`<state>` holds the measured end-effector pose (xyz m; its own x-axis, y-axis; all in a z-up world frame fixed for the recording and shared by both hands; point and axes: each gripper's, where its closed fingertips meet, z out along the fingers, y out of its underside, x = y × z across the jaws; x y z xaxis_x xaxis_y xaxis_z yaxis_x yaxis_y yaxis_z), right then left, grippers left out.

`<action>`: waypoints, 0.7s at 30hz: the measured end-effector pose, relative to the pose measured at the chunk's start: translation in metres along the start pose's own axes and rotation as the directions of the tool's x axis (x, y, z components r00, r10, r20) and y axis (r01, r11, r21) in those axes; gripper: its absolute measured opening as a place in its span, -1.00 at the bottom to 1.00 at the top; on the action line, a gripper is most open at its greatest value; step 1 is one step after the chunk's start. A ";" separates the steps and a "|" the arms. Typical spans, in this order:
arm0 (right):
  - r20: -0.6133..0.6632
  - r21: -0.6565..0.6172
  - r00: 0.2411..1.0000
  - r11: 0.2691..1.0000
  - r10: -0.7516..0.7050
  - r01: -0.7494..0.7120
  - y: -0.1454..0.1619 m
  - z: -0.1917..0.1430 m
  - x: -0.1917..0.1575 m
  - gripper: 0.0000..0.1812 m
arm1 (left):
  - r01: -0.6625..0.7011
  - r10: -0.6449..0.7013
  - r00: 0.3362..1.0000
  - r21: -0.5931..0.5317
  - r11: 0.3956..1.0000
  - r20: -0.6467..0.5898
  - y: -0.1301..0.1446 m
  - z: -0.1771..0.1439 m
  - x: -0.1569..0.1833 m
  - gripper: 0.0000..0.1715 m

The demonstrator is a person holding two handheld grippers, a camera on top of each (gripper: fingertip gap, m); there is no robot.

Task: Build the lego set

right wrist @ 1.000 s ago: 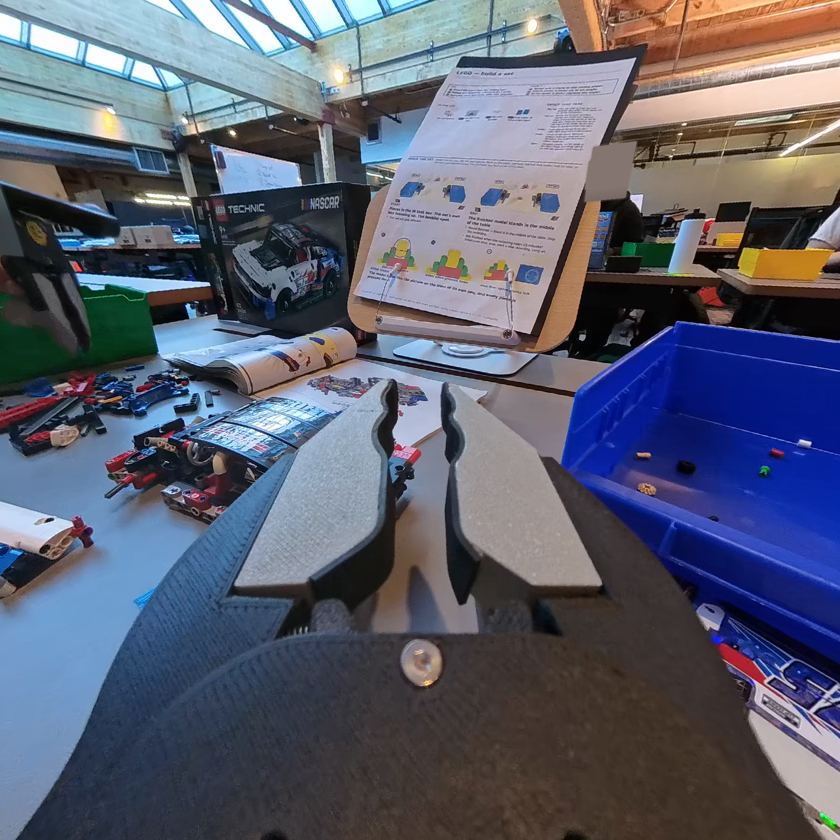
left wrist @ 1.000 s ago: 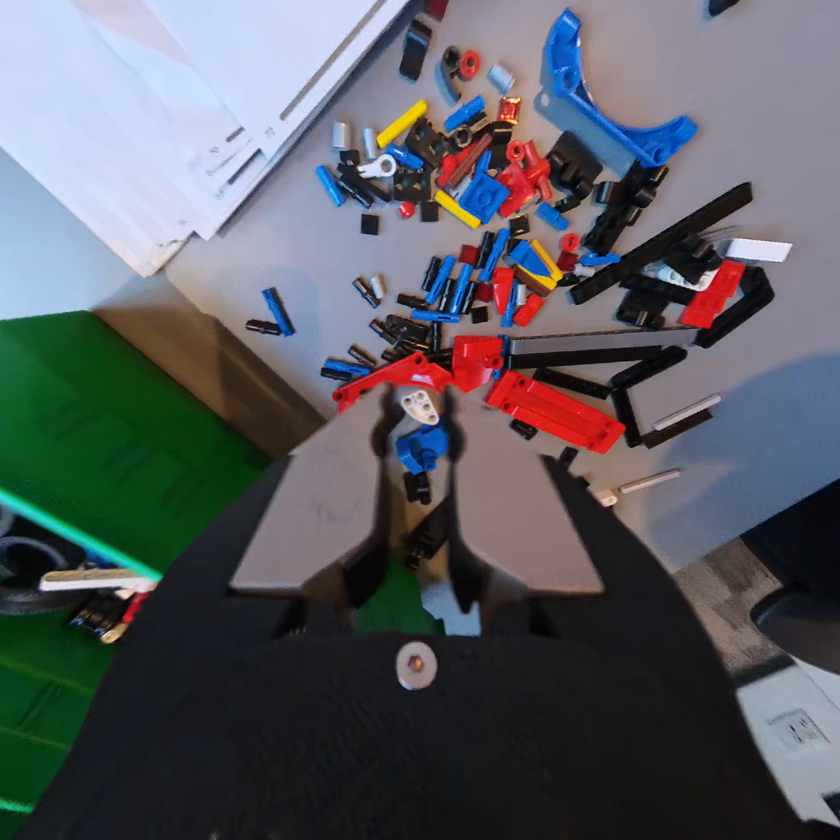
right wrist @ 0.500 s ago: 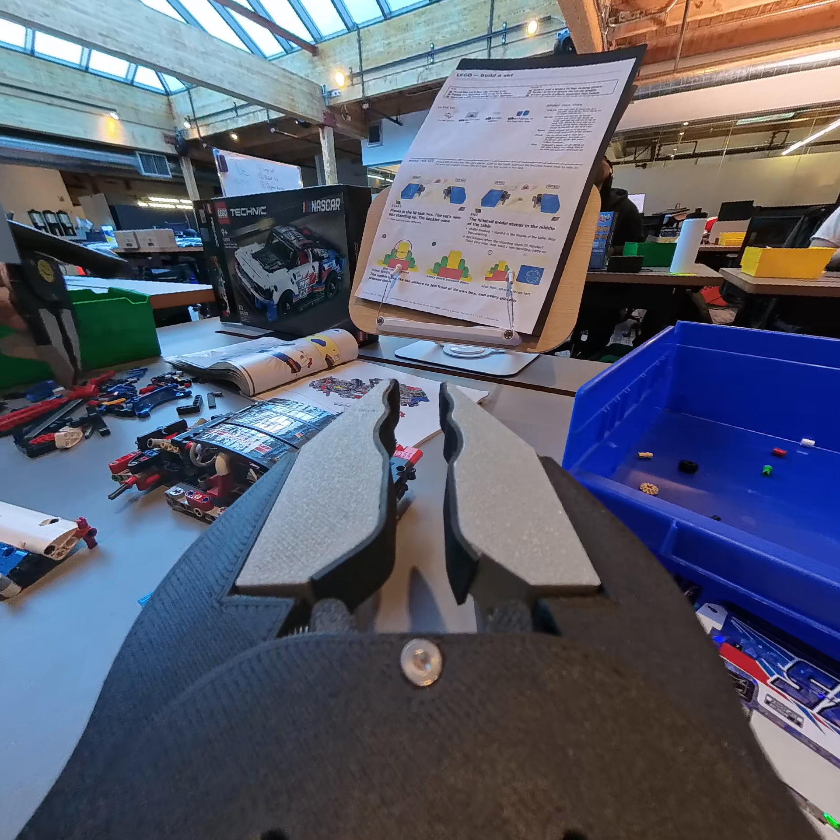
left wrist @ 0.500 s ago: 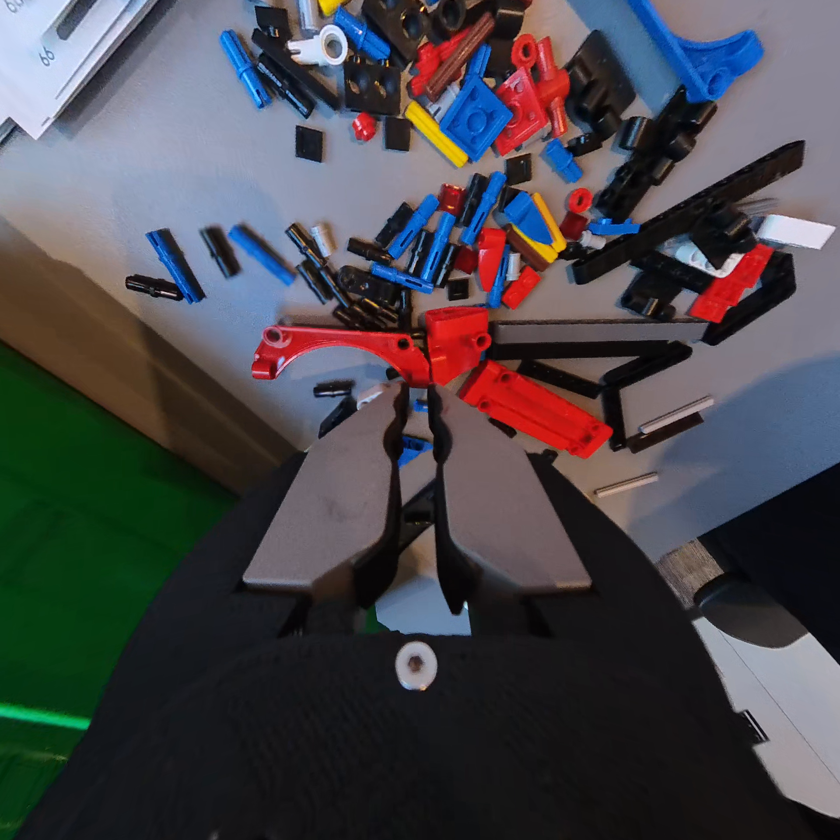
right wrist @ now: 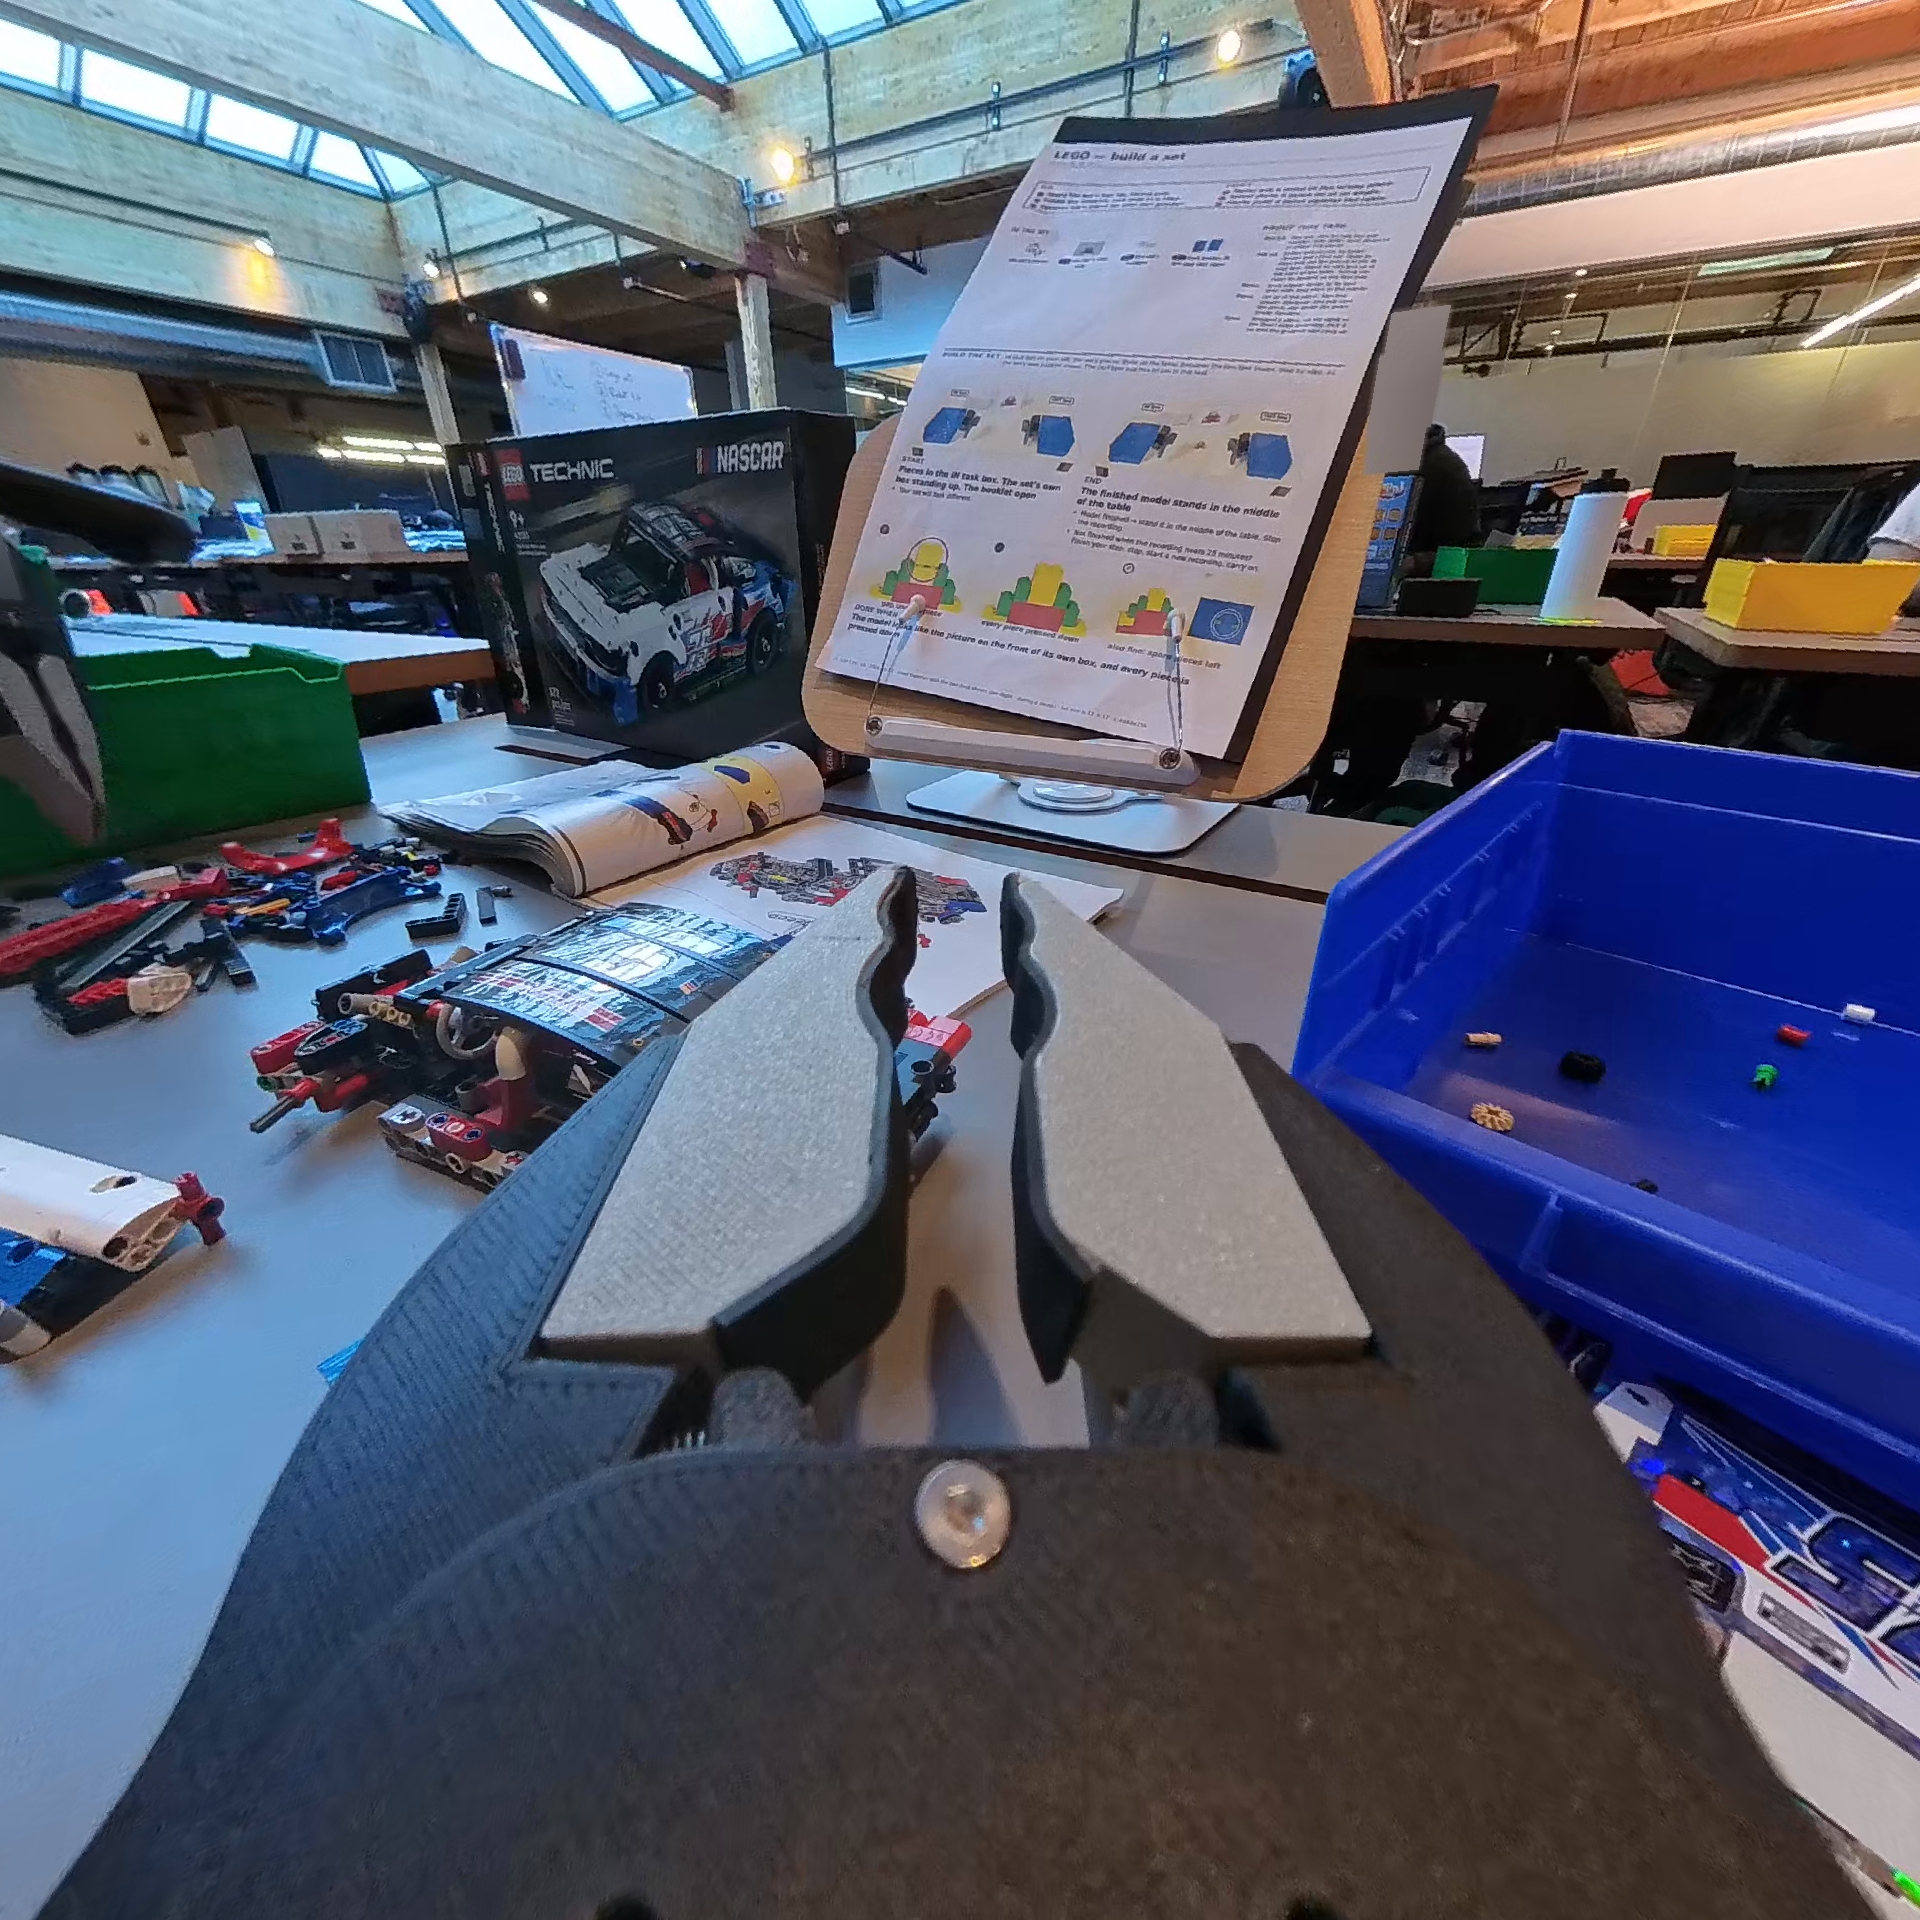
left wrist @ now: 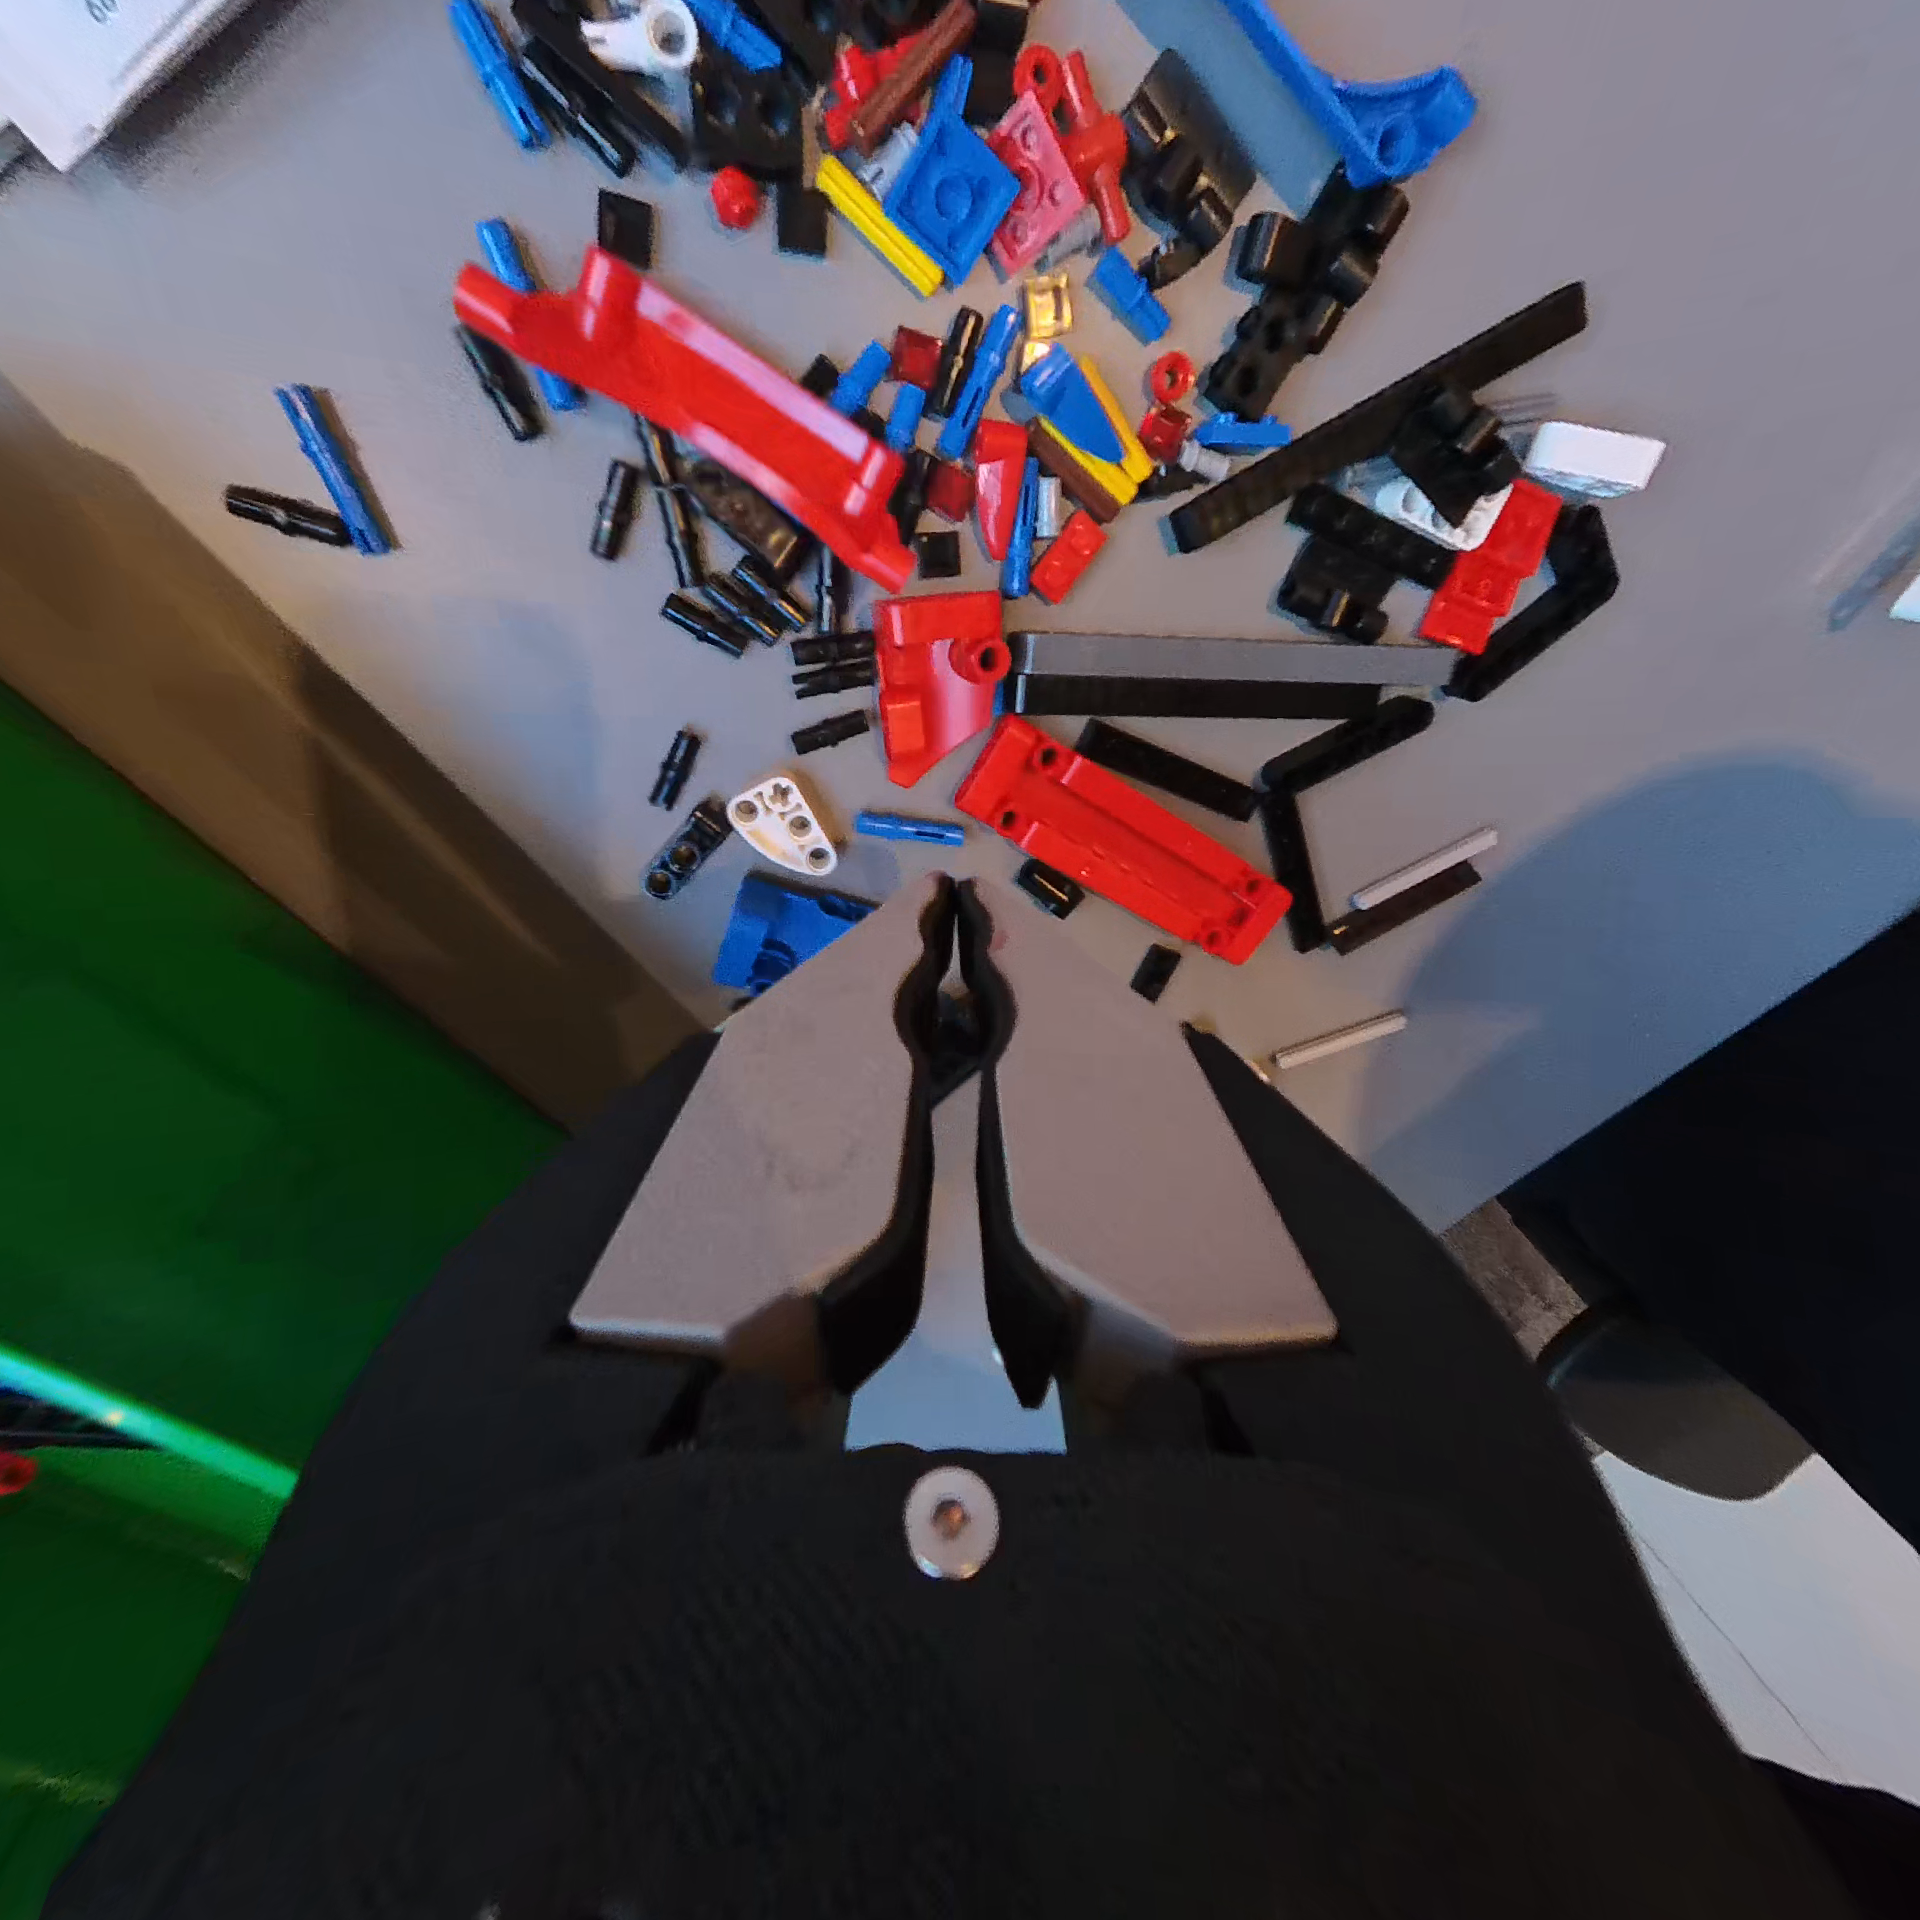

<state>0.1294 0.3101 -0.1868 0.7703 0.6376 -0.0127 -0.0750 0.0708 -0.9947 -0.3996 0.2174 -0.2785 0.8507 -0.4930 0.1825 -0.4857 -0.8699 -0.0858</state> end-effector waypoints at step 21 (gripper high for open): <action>0.003 0.000 1.000 1.000 -0.005 0.005 0.000 0.000 -0.001 -0.86 | 0.050 -0.045 0.999 0.238 0.970 -0.026 -0.063 0.000 0.008 -0.67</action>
<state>0.1283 0.3094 -0.1868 0.7688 0.6395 -0.0070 -0.0705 0.0739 -0.9948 -0.3617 0.2682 -0.2720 0.8663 -0.4526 0.2115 -0.3808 -0.8722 -0.3069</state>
